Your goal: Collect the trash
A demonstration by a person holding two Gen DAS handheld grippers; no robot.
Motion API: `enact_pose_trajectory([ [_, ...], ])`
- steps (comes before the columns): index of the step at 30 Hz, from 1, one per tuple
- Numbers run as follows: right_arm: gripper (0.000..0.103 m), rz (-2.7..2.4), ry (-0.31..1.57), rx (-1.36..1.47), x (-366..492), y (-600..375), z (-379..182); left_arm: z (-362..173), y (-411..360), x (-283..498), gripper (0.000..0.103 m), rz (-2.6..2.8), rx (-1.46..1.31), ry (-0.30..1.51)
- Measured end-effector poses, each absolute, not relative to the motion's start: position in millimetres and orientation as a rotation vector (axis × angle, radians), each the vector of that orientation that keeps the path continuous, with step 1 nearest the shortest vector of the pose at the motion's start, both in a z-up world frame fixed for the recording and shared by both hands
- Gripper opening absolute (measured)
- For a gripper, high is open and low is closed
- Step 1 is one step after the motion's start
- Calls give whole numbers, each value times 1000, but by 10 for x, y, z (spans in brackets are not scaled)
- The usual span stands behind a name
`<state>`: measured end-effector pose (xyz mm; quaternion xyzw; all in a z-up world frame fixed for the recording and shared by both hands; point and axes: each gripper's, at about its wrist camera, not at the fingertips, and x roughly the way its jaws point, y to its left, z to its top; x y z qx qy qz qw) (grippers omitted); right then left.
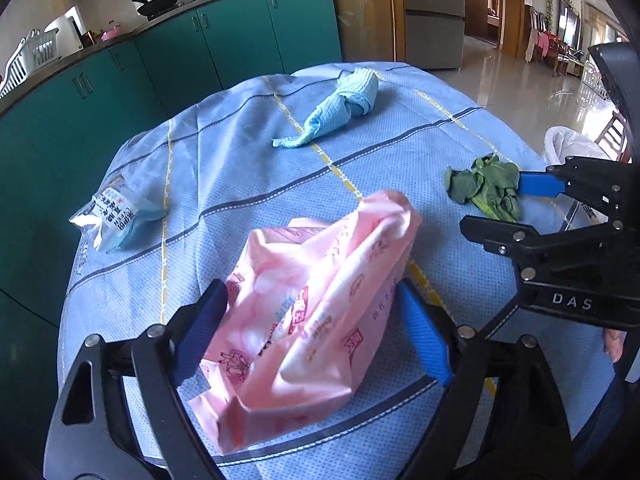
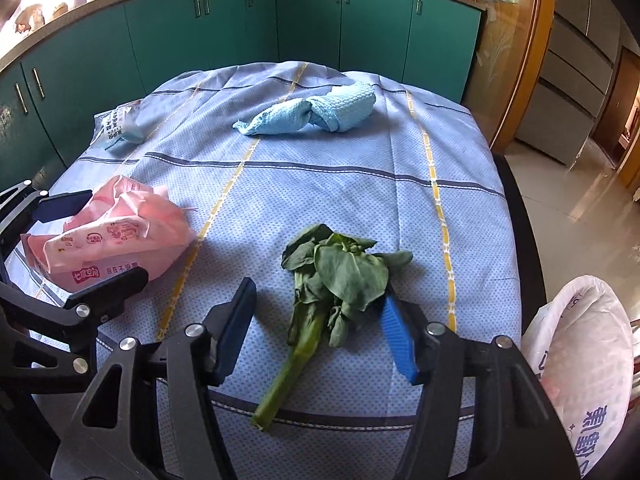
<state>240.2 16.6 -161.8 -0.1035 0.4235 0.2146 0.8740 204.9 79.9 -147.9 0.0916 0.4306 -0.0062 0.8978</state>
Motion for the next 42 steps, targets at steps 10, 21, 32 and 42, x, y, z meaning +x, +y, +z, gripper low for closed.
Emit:
enact_pose_trajectory([
  [10,51,456,883,-210,2398,170,-1612,-1462,853,2015,67,-16,148,893],
  [21,39,462,880,-206,2379,173,-1597,-1427,883,1994,58,-3,120,880],
  [32,33,482,821,-178,2320,137,-1494,-1234,1013,1890,53,71,63,776],
  [42,33,492,746,-124,2218,-19,-1282,-922,995,1739,53,116,7,650],
])
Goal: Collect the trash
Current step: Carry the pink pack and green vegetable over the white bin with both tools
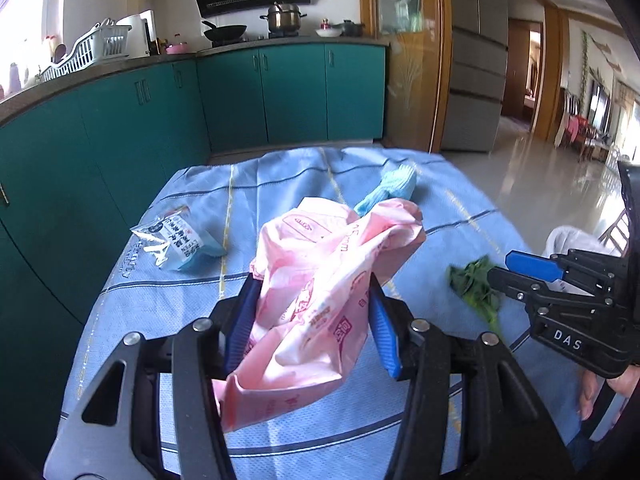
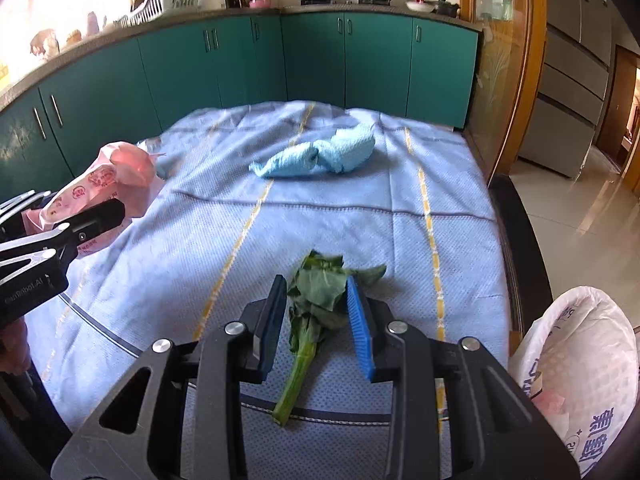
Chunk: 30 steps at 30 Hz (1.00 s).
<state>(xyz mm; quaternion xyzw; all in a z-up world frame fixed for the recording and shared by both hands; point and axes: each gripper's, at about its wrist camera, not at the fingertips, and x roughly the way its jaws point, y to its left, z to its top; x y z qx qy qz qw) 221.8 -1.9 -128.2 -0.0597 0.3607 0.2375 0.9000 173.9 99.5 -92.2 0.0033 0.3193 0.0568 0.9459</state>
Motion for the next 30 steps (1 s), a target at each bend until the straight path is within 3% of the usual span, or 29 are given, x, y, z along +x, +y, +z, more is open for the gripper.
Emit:
enact_pose_trajectory([
  [12,35,434,710,19,2073,-906,-1045,-792,388,1771,53,88,15,598],
  [17,57,498,821,-14,2178,-688,-1272,-864,424,1788,54,132,59,605],
  [22,90,478,678,-161,2142,-204,-1310,-931,582,1813,55,165,17,628],
  [23,91,448,686,-208,2179,-111,-1345,-946,604,1820,55,169,16,631],
  [26,89,425,779,-225,2322,12,-1465,-975,658,1830,55,175,16,642],
  [28,80,449,865,-160,2431,18,-1554,-971,699,1823,56,174,9,643],
  [30,57,445,898,-142,2498,28,-1627,-964,739,1816,56,172,1,642],
])
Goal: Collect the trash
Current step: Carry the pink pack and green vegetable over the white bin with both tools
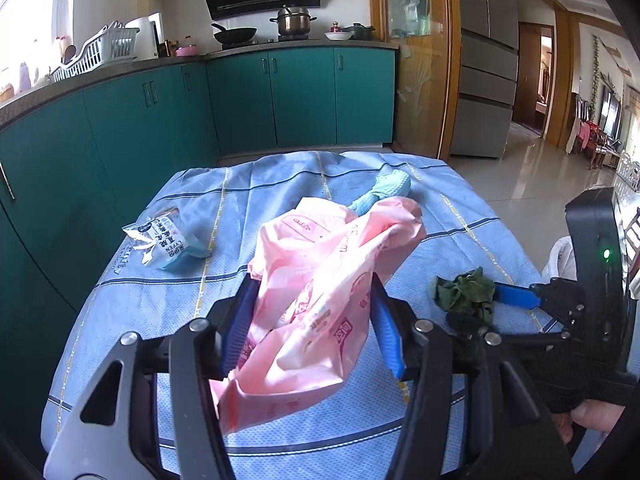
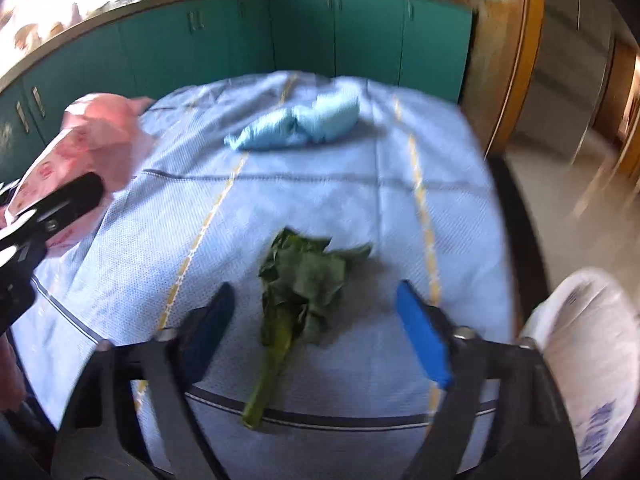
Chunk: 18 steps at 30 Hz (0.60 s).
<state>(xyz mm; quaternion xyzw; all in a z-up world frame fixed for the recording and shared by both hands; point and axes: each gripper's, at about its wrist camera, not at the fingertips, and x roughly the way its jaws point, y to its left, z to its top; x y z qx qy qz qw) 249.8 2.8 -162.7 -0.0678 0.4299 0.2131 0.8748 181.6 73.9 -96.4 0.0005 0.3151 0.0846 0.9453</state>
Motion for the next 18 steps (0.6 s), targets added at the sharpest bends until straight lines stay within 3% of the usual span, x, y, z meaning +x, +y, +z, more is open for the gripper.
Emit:
enact_pose_trajectory([
  [1,50,442,883,-168,2493,55,-1628,-964,754,1813,56,173,-2,642],
  [3,27,473,883,-166,2476,92,-1620,-961,777,1809,56,171,-10,647],
  [5,22,474,871,-190,2445,124,-1612,-945,781,1801,56,162,-22,645],
  [18,20,329,645,-92,2099,-823,-1009,-848,179,1769,56,19,-27,621],
])
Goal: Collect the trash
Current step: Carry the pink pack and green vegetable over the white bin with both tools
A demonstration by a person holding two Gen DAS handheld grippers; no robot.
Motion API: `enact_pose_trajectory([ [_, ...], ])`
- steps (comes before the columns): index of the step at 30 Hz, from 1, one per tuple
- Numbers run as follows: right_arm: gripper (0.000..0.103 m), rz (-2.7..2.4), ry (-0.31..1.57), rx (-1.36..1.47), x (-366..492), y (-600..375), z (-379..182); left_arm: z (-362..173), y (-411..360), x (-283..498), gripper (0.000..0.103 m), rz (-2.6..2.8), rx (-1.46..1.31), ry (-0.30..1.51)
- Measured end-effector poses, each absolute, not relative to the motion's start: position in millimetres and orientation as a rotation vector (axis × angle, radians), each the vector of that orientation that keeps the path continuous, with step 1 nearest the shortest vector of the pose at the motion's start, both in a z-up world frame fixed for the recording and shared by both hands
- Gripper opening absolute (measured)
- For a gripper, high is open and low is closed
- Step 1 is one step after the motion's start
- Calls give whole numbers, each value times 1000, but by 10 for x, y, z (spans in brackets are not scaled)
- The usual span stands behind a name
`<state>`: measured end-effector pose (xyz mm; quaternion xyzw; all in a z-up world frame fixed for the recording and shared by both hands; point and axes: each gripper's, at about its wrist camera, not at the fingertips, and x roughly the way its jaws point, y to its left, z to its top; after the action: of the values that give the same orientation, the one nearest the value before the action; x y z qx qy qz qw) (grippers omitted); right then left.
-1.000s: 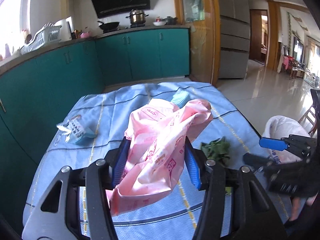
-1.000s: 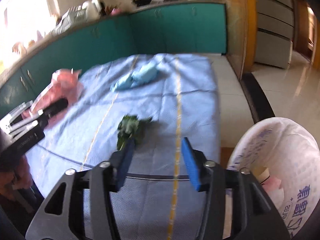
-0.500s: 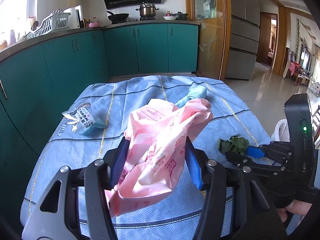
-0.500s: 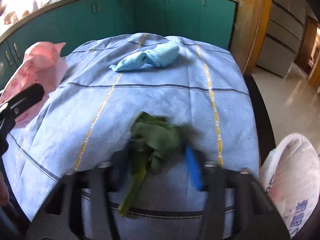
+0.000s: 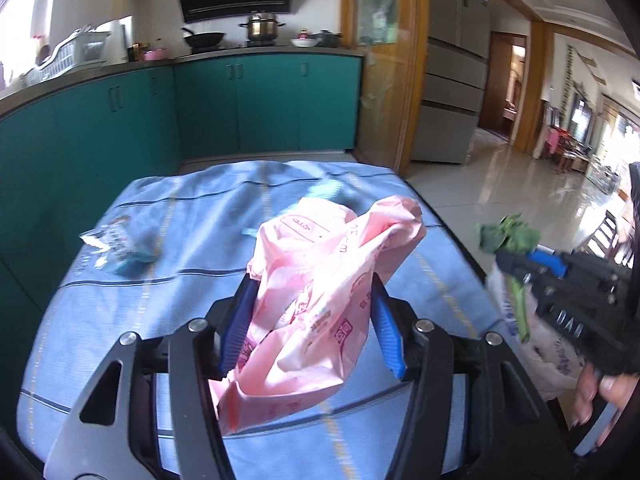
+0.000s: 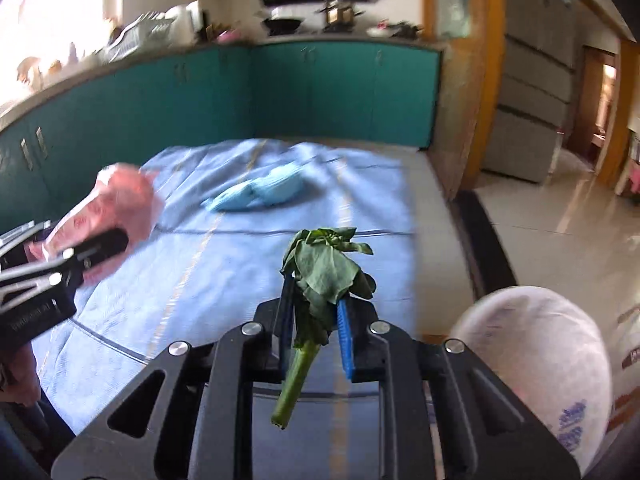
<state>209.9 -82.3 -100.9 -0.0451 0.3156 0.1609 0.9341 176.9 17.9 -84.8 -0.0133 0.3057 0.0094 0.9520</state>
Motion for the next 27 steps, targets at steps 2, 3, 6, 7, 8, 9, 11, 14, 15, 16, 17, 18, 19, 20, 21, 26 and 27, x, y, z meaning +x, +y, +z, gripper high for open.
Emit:
enact_pose_trajectory([
  [2,20,282,633,-77,2061,-1054,-981,-860,-39,1776,57,-20,-14,620],
  [3,20,265,632,-65,2044,-1179,-977,-870,-141,1783,57,-41,-10,621],
  [6,20,193,629,-41,1960,-1561,-984,-929,-466,1819,57,-99,1,631],
  [7,20,160,625,-45,1919,-1678,-993,-965,-600,1836,57,-118,11,639],
  [8,20,126,623,-53,1875,-1796,-1008,-1004,-731,1852,56,-137,21,647],
  [9,20,93,623,-61,1833,-1915,-1029,-1032,-829,1867,56,-152,27,653],
  [11,20,40,628,-65,1778,-2108,-1082,-1085,-1029,1891,56,-182,40,665],
  [14,20,-38,643,-71,1768,-2375,-1173,-1165,-1368,1954,56,-235,54,676],
  [15,20,-66,650,-69,1761,-2476,-1196,-1187,-1455,1976,56,-254,52,681],
  [16,20,-79,654,-61,1745,-2553,-1211,-1205,-1524,1992,56,-270,48,686],
  [17,20,-93,661,-42,1740,-2652,-1224,-1226,-1608,2009,56,-289,42,694],
  [18,20,-106,666,-19,1735,-2747,-1232,-1242,-1678,2019,56,-307,37,699],
  [19,20,-114,669,1,1731,-2807,-1236,-1256,-1731,2012,56,-318,38,700],
  [20,20,-118,669,14,1725,-2855,-1237,-1273,-1802,2012,56,-326,45,699],
  [21,20,-124,667,33,1714,-2922,-1233,-1293,-1893,2009,56,-334,62,694],
  [26,20,-148,660,74,1647,-3087,-1230,-1435,-2194,2049,57,-350,108,697],
  [27,20,-149,661,79,1636,-3118,-1239,-1460,-2228,2059,57,-352,108,704],
])
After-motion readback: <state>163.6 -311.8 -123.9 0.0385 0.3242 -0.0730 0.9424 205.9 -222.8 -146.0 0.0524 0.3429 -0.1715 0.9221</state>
